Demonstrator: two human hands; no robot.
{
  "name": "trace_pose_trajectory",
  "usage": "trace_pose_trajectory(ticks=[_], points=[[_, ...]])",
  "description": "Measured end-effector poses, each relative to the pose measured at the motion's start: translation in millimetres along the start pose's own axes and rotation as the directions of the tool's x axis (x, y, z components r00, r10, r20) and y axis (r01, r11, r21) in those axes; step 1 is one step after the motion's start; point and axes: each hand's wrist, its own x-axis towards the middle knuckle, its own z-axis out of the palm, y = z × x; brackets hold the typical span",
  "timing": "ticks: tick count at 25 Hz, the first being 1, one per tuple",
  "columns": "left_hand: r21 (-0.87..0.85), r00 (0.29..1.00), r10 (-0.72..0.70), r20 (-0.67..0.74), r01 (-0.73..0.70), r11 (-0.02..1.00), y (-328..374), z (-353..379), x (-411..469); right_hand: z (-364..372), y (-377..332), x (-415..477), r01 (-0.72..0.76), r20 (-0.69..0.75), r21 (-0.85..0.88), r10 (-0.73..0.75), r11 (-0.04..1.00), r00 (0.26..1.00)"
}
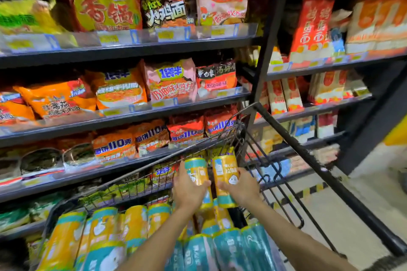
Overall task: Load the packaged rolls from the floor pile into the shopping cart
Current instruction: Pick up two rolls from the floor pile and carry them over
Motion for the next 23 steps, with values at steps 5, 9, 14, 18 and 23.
trace_pose_trajectory(ticks=[5, 9, 14, 18, 23], points=[[0.137, 0.982, -0.175, 0.063, 0.166, 0.977, -24.6, 42.1, 17.9, 25.7, 33.9, 34.0, -0.139, 0.121, -0.09, 0.15, 0.986, 0.981], [0.18, 0.95, -0.28, 0.14, 0.253, 0.951, -41.3, 70.2, 20.7, 47.4, 53.0, 44.4, -0.248, 0.197, -0.199, 0.287, 0.948, 0.938], [0.246, 0.94, -0.303, 0.159, 0.259, 0.934, -53.7, 89.0, 20.3, 59.9, 73.2, 55.5, -0.253, 0.277, -0.332, 0.35, 0.909, 0.895], [0.303, 0.934, -0.326, 0.146, 0.271, 0.914, -54.4, 94.6, 21.4, 68.7, 79.9, 53.9, -0.283, 0.276, -0.351, 0.388, 0.892, 0.879], [0.243, 0.919, -0.38, 0.104, 0.347, 0.906, -48.0, 96.4, 14.8, 69.0, 82.9, 58.7, -0.324, 0.327, -0.28, 0.407, 0.904, 0.853]])
